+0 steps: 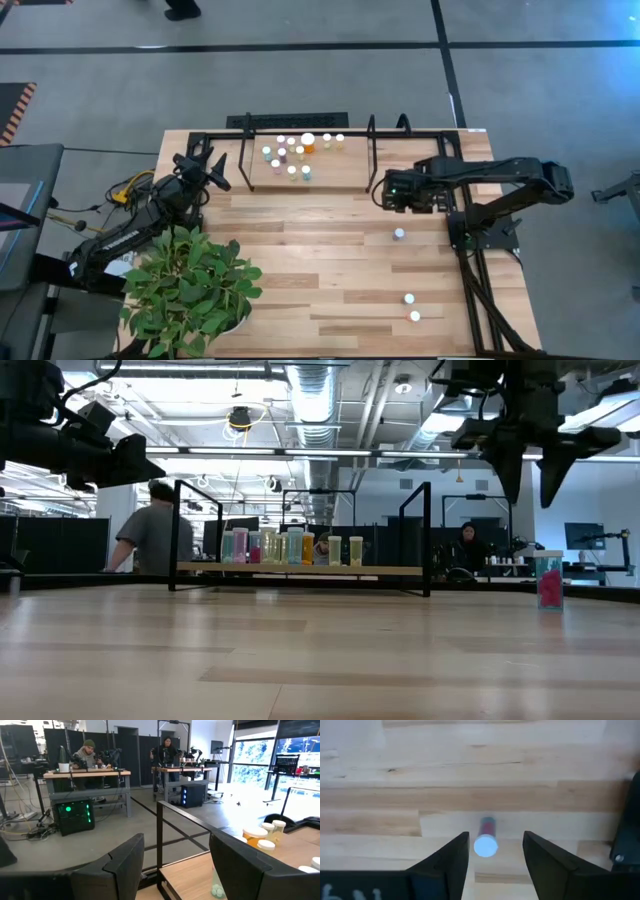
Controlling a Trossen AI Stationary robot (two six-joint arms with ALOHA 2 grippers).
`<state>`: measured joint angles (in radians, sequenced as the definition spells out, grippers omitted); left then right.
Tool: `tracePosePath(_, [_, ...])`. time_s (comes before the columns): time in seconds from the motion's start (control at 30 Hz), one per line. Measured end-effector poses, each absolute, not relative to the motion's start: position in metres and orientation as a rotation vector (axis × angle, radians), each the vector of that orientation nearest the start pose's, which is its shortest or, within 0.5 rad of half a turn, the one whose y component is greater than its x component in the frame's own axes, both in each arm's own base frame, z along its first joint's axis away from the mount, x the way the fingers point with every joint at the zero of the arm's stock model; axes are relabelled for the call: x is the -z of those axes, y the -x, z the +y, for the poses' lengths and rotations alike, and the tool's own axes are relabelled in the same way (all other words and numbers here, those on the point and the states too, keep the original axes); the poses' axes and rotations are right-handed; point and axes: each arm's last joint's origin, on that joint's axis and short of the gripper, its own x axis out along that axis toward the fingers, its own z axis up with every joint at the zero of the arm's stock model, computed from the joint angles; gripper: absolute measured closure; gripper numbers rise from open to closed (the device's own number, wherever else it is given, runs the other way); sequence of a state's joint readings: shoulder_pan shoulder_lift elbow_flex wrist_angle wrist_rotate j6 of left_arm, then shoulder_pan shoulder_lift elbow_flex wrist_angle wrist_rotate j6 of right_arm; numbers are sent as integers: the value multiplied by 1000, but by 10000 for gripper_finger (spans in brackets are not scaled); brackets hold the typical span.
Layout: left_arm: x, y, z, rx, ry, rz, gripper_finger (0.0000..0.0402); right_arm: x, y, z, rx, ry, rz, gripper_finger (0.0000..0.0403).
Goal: Pick and place medicine bottles onto shelf by color
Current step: Put the blue pill bottle on the shelf
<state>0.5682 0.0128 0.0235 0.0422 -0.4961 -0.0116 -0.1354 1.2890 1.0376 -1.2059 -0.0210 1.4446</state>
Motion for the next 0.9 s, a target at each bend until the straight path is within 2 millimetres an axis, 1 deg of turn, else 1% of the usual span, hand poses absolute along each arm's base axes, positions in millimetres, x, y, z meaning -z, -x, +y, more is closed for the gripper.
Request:
tracePosePath(0.13, [-174, -71, 62, -1064, 9, -61, 187, -253, -208, -19, 1163, -1324, 1111, 179])
tracePosePath(0.33, [-174, -71, 62, -1064, 9, -61, 187, -243, -215, 6, 1161, -1354, 1096, 120])
tracePosePath(0.43, [-174, -71, 62, -1064, 9, -61, 187, -234, -219, 17, 1231, -1350, 1093, 92])
tracePosePath(0.53, [-174, -71, 62, -1064, 9, -61, 187, -225, -224, 23, 1279, -1335, 1112, 72])
tracePosePath(0.63, [-174, -71, 62, -1064, 9, -61, 187, -214, -230, 25, 1311, -1304, 1141, 56])
tracePosePath(0.73, [-174, -71, 62, -1064, 9, -62, 187, -203, -238, 24, 1307, -1269, 1176, 47])
tracePosePath(0.9, [-174, -71, 62, -1064, 9, -61, 187, -197, -242, 18, 1286, -1235, 1204, 46])
